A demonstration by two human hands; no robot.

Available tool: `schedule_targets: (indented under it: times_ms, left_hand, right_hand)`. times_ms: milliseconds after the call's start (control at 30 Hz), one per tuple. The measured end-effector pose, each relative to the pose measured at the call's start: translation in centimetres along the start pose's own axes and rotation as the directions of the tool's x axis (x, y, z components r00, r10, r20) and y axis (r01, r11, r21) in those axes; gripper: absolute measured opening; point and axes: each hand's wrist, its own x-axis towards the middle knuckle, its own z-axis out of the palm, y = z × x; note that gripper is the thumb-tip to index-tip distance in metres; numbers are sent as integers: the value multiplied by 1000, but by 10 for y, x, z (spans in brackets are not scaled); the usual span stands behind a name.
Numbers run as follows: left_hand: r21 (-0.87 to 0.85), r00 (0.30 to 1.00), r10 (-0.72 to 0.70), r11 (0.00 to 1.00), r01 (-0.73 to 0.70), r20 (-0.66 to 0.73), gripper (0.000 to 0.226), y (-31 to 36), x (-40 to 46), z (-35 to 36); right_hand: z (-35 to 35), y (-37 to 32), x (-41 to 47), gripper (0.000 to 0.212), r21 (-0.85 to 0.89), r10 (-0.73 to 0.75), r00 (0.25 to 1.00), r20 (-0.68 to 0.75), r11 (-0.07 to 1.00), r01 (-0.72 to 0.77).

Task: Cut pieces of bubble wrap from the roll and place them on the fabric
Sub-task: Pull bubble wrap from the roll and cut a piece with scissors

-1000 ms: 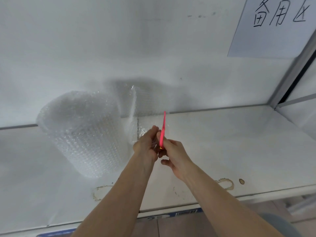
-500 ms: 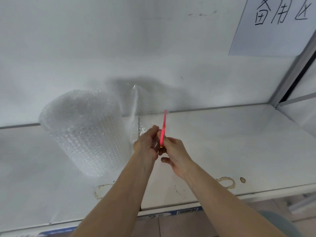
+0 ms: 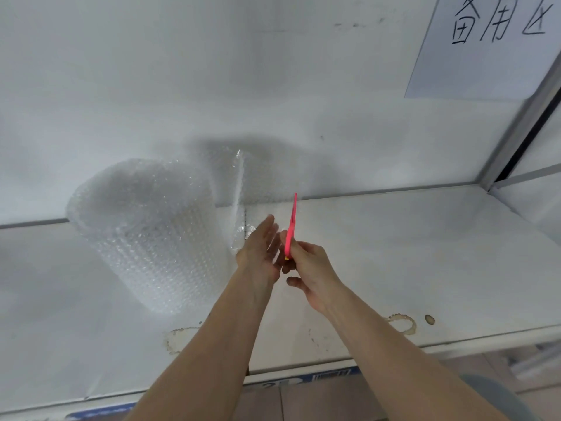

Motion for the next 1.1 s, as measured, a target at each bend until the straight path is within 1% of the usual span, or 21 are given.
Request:
schedule_targets:
  times_ms: [133,233,333,500,700,767,900,1000,1100]
  left_hand:
    - [19,999,-41,999,41,-7,37,0,1,2]
    - [20,999,-32,999,32,-4,45,-2,-1,2]
    - [20,1000,-12,1000,11,18,44,-2,-2,0]
    - [13,1000,16,1000,-17,10,46,-2,-2,-2]
    - [7,999,21,1000,-21,49,47,-1,-3,-1]
    - [-6,998,32,999,-32,47,47,-1,-5,0]
    - [-18,998,47,999,-47,35,38,-1,-7,1]
    - [2,998,47,999,-47,44,33,-2,-7,1]
    - [9,997,48,999,-49,52,43,-3,-5,0]
  right_hand:
    - [-2,1,0,43,-3,2,1000,6,1000,-2]
    - [-2,-2,1,44,12,9,1000,7,1000,-9]
    - [0,-6,2,43,36,10,1000,0,999,-10]
    - [2,-7,4,43,29,-13,1000,4,1000,13]
    - [2,-13,5,44,51,57,998,4,997,-57]
    - [2,-15,6,43,53,59,998,-3,997,-59]
    - [1,-14,7,38,80,25,1000,-13,997,-24]
    - [2,-13,7,40,75,22,1000,-10,997,-22]
    - [2,-16,7,43,73,44,999,-10,996,-43]
